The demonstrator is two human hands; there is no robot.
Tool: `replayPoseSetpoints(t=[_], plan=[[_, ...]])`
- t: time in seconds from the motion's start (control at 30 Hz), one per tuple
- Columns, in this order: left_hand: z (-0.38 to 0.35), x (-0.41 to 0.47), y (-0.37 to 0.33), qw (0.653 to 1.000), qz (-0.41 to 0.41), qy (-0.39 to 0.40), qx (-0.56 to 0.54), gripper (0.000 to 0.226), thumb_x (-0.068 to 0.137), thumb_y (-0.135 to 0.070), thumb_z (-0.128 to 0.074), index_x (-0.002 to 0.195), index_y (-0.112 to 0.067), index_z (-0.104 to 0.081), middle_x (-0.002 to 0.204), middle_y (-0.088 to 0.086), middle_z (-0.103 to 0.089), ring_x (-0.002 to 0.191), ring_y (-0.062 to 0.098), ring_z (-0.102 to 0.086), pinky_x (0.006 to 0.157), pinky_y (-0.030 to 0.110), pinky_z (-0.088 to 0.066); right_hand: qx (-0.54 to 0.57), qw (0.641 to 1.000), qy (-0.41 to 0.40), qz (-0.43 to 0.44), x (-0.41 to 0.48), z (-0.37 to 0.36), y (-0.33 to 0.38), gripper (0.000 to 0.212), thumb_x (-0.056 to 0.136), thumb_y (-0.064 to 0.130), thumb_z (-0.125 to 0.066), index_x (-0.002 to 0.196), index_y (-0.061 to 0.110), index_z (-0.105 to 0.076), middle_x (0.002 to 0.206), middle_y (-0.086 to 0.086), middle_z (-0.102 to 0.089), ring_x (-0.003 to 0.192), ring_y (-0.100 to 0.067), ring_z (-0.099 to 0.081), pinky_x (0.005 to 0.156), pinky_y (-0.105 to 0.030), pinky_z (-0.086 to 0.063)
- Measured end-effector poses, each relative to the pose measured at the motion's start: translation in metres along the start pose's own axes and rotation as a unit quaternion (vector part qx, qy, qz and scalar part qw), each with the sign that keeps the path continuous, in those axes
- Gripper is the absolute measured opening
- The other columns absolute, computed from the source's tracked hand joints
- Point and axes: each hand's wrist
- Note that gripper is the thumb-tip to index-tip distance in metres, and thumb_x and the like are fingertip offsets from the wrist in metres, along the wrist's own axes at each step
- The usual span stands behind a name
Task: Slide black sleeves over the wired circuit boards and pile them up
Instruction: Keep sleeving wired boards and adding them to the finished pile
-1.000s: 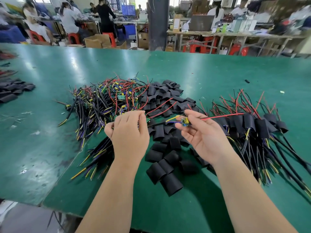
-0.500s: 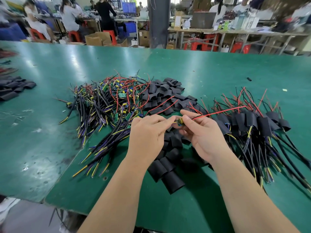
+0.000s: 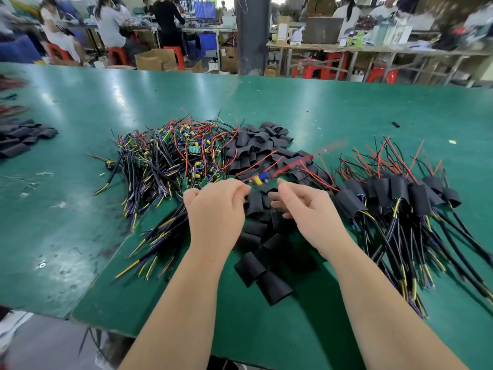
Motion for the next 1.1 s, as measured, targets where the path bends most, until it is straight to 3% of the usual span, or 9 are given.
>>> replayPoseSetpoints(t=[0.1,0.23,0.43,0.63,0.77,0.83,0.93,1.0,1.1], plan=[[0.004,0.003,0.009,0.996,0.071,-0.043,-0.026,0.029,0.098,-0.029,-0.042,0.089,-0.026,-0.069,0.076,-0.005,-0.069,0.069,0.020,-0.060,0.074,0.030,-0.016,-0.037,0.999,0.000,0.006,0.000,0.001,-0.004,0.053,0.099,0.051,-0.033,0.091,0.025,-0.079,0.100,0.015,-0.073,0.099,0.007,-0.062,0.092,-0.018,-0.042],[0.007,0.006,0.015,0.991,0.114,-0.061,-0.024,0.027,0.099,-0.027,-0.043,0.088,-0.023,-0.068,0.079,-0.005,-0.070,0.074,0.021,-0.061,0.076,0.031,-0.018,-0.132,0.989,0.021,0.068,-0.002,-0.006,-0.003,0.043,0.095,0.035,-0.037,0.100,0.017,-0.077,0.108,0.007,-0.072,0.110,-0.003,-0.059,0.091,-0.009,-0.037],[0.006,0.005,0.015,0.993,0.099,-0.057,-0.018,0.026,0.099,-0.025,-0.045,0.088,-0.024,-0.068,0.081,-0.006,-0.070,0.075,0.021,-0.061,0.076,0.033,-0.019,-0.413,0.900,0.097,0.100,0.001,-0.027,-0.006,0.046,0.096,0.044,-0.023,0.139,0.054,-0.035,0.141,0.010,-0.042,0.127,-0.016,-0.027,0.099,-0.032,-0.012],[0.004,0.006,0.014,0.994,0.089,-0.053,-0.020,0.027,0.099,-0.025,-0.046,0.084,-0.026,-0.068,0.074,-0.006,-0.068,0.070,0.021,-0.057,0.072,0.031,-0.014,-0.519,0.843,0.075,0.122,0.001,-0.028,-0.009,0.035,0.100,0.051,-0.033,0.117,0.044,-0.063,0.135,0.011,-0.047,0.126,-0.018,-0.033,0.104,-0.038,-0.006],[0.003,0.005,0.016,0.996,0.074,-0.052,-0.027,0.027,0.098,-0.025,-0.047,0.083,-0.027,-0.069,0.071,-0.007,-0.066,0.072,0.021,-0.056,0.069,0.030,-0.011,-0.420,0.895,0.013,0.151,0.004,-0.023,-0.002,0.008,0.091,0.027,-0.062,0.094,0.021,-0.064,0.100,0.006,-0.061,0.101,-0.020,-0.051,0.087,-0.033,-0.034],[0.003,0.005,0.016,0.996,0.066,-0.052,-0.032,0.027,0.098,-0.025,-0.046,0.083,-0.026,-0.069,0.070,-0.008,-0.065,0.071,0.020,-0.056,0.069,0.030,-0.011,-0.349,0.928,-0.013,0.131,0.003,-0.020,0.000,0.014,0.086,0.015,-0.066,0.094,0.016,-0.054,0.089,0.002,-0.060,0.086,-0.020,-0.053,0.075,-0.032,-0.041],[0.003,0.005,0.016,0.996,0.059,-0.048,-0.044,0.025,0.098,-0.022,-0.048,0.084,-0.027,-0.069,0.072,-0.010,-0.066,0.072,0.018,-0.058,0.069,0.030,-0.011,-0.299,0.947,-0.040,0.109,0.002,-0.015,-0.001,0.021,0.083,0.012,-0.068,0.097,0.018,-0.054,0.083,0.006,-0.059,0.075,-0.011,-0.049,0.065,-0.013,-0.035],[0.004,0.004,0.015,0.997,0.046,-0.041,-0.050,0.025,0.097,-0.021,-0.050,0.084,-0.027,-0.069,0.074,-0.010,-0.067,0.073,0.017,-0.058,0.069,0.029,-0.012,-0.273,0.955,-0.064,0.093,0.002,-0.010,-0.002,0.016,0.081,0.015,-0.069,0.079,0.019,-0.053,0.071,0.010,-0.054,0.064,-0.005,-0.045,0.061,-0.008,-0.035],[0.005,0.004,0.013,0.997,0.026,-0.027,-0.063,0.026,0.096,-0.025,-0.047,0.080,-0.029,-0.068,0.071,-0.012,-0.066,0.073,0.014,-0.057,0.070,0.030,-0.013,-0.200,0.974,-0.089,0.055,0.005,-0.002,0.000,0.043,0.078,0.017,-0.069,0.055,0.020,-0.032,0.049,0.007,-0.033,0.048,-0.010,-0.028,0.050,-0.023,-0.028]])
Point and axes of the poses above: each hand's wrist, its own x-axis towards the middle knuckle, its own z-axis out of the back of the hand, y = z × x
